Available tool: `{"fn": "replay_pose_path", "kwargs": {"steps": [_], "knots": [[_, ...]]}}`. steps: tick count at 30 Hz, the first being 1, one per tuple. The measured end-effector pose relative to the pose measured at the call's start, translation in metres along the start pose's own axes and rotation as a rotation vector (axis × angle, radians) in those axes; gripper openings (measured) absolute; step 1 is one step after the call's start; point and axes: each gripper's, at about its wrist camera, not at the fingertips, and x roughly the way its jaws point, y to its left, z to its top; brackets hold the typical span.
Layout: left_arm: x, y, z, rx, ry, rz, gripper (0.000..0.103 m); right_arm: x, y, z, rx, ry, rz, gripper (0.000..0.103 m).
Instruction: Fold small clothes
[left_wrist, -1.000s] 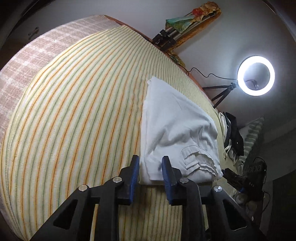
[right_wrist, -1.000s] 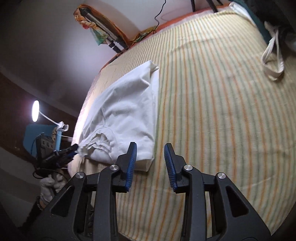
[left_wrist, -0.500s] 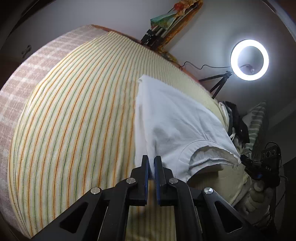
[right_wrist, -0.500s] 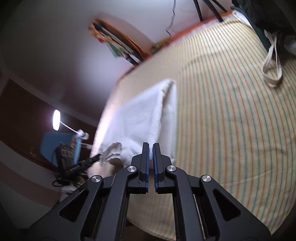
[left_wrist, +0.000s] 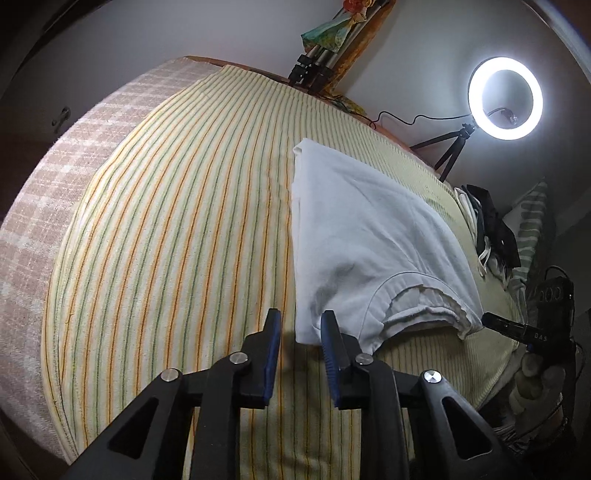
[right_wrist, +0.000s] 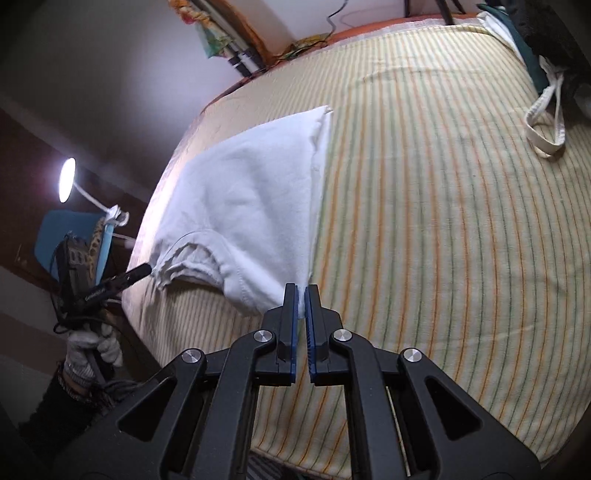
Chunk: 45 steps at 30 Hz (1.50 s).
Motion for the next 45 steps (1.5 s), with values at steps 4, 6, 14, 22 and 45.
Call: {"fn": "replay_pose_path", "kwargs": {"steps": [4,6,14,22,45], "knots": [[-0.011,0.004,0.007,-0.030,-0.045,-0.009,0.035,-0.013,0.003,0.003,-0.044,-0.048,0.007,0.006],[-0.010,0.006,0.012,-0.043,-0.051,-0.015,0.039,-0.016,-0.001,0.006,-0.032,-0.069,0.007,0.022],[0.015,0.012,0.031,-0.132,-0.005,-0.050,0.054,-0.008,-0.032,0.026,0.092,-0.084,0.043,0.043],[0.036,0.025,0.052,-0.264,0.021,-0.111,0.056,0.008,-0.058,0.041,0.207,-0.098,0.118,0.044],[0.065,0.005,0.072,-0.214,0.036,-0.124,0.039,0.042,-0.065,0.059,0.286,-0.081,0.217,0.043]]}}
